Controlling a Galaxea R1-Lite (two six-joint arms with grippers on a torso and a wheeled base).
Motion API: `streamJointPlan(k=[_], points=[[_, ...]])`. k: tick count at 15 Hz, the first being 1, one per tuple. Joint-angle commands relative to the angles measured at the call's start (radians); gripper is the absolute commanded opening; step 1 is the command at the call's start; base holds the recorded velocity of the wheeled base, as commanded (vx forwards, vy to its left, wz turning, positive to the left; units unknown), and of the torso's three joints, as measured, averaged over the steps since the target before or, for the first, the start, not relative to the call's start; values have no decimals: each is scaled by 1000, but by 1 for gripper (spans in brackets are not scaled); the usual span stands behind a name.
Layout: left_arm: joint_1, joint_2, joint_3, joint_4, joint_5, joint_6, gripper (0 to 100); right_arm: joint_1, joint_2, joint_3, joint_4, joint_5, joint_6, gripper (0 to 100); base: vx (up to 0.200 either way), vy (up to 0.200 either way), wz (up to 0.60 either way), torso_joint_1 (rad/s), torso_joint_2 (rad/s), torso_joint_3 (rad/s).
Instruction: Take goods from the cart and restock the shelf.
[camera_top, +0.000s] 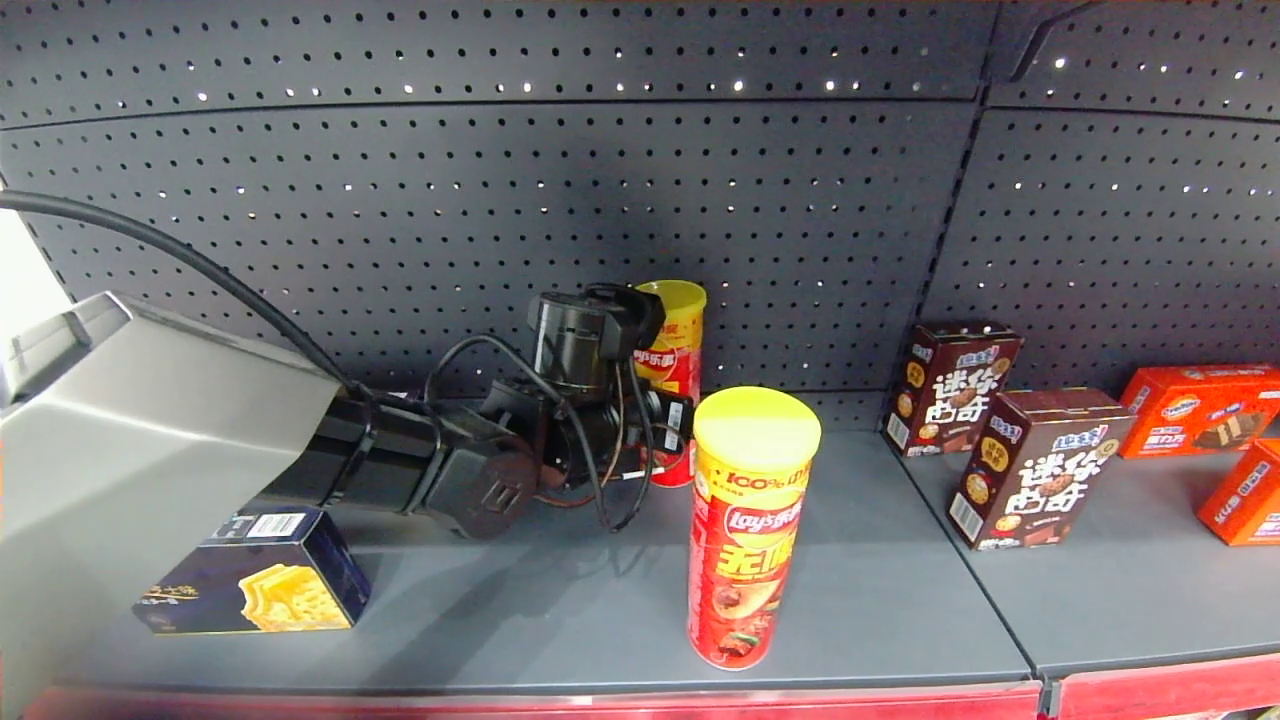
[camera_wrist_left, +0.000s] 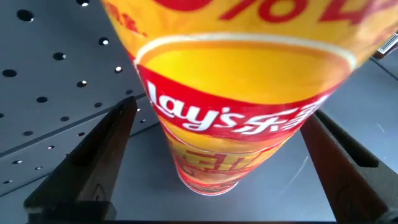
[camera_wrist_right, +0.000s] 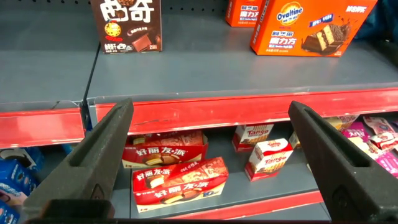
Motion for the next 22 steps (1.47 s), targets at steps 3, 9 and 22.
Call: streamJointPlan(k=[3, 9, 22], points=[[-6, -87, 106, 3, 4, -10, 100, 1, 2, 0, 0, 1, 0, 100, 0, 0, 0, 0, 0, 0], [-9, -113, 106, -5, 0, -21, 100, 1, 2, 0, 0, 1, 0, 100, 0, 0, 0, 0, 0, 0], [48, -268, 240, 86, 6, -13, 100, 2, 2, 0, 0, 1, 0, 100, 0, 0, 0, 0, 0, 0]])
